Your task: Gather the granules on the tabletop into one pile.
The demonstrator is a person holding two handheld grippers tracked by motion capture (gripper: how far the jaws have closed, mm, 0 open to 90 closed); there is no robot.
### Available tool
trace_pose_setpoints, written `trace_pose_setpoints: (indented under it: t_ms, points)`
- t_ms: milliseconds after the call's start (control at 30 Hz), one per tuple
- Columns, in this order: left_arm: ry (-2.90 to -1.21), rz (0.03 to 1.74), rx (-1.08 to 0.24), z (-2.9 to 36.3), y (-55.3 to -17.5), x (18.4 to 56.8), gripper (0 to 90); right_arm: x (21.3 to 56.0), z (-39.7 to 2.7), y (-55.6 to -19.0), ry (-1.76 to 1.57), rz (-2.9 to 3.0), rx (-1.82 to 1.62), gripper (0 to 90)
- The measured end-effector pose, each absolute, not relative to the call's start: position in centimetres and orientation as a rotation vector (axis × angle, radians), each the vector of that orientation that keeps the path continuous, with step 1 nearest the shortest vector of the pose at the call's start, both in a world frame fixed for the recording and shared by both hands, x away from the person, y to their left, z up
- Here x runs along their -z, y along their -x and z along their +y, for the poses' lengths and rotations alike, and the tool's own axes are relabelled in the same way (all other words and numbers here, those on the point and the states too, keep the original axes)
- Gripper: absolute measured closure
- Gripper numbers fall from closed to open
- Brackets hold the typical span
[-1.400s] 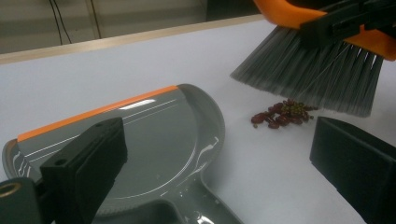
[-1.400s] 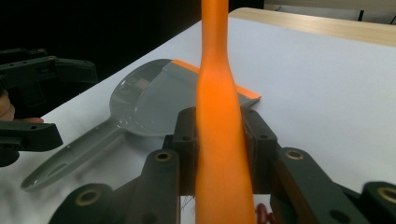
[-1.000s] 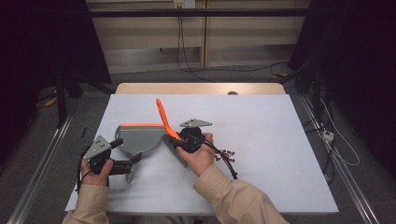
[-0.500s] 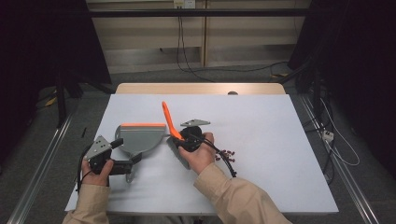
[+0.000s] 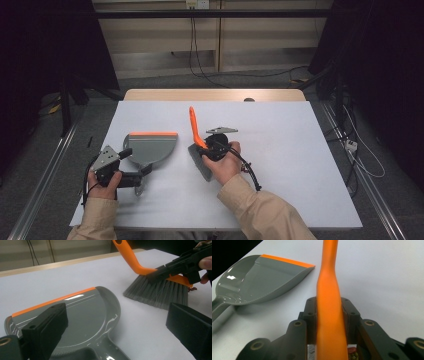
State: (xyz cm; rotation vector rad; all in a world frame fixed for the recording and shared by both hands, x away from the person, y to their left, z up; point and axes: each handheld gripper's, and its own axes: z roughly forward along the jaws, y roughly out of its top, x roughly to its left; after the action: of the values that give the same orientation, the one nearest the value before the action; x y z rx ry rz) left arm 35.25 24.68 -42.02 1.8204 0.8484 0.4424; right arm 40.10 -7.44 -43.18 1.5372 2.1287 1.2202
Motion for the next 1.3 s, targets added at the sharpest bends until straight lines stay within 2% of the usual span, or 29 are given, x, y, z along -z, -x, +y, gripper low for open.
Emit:
trace_pose_setpoints:
  t_ms: [1300]
  points:
    - [-1.827, 0.849, -0.444, 24.5, -35.1, 42.0, 3.7, 43.1, -12.8, -38.6, -1.646, 2.038, -1.172, 70.5]
